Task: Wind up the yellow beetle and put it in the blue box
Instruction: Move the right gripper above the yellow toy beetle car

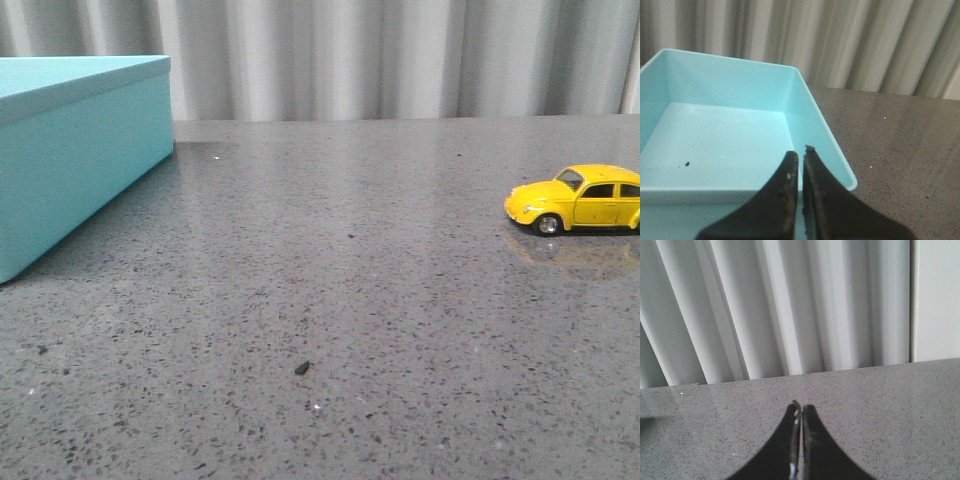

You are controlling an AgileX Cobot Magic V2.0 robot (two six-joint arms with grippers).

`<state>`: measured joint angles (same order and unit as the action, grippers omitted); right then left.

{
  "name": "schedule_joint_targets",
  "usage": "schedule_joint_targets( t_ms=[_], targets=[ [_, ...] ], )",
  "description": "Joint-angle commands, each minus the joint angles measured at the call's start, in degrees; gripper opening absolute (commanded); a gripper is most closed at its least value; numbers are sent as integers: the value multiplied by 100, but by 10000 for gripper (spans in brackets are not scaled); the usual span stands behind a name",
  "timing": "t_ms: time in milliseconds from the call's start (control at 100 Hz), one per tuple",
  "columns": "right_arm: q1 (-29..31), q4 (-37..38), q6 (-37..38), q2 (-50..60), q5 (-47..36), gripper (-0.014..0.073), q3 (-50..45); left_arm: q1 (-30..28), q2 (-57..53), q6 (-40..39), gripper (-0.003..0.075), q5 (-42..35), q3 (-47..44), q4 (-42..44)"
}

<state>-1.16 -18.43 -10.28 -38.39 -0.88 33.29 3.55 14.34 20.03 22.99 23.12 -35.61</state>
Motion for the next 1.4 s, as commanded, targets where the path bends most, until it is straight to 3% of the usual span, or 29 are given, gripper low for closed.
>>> schedule_joint_targets(
  t_ms=[0,540,880,1010,1390],
  targets=[
    [-74,201,47,-44,3232,-53,308,29,163,65,-21,-270,296,-3],
    [-142,244,-8,-116,4079,-52,1304,70,163,65,-21,-157,296,43],
    [-193,273,-8,-1482,6501,-52,2993,400,163,65,-21,-157,296,98],
    [-395,298,2,-2159,7038,-51,3421,438,163,65,-21,-153,296,103],
    [-708,686,23,-3116,6517,-51,3647,466,163,65,-21,-153,296,129]
  ],
)
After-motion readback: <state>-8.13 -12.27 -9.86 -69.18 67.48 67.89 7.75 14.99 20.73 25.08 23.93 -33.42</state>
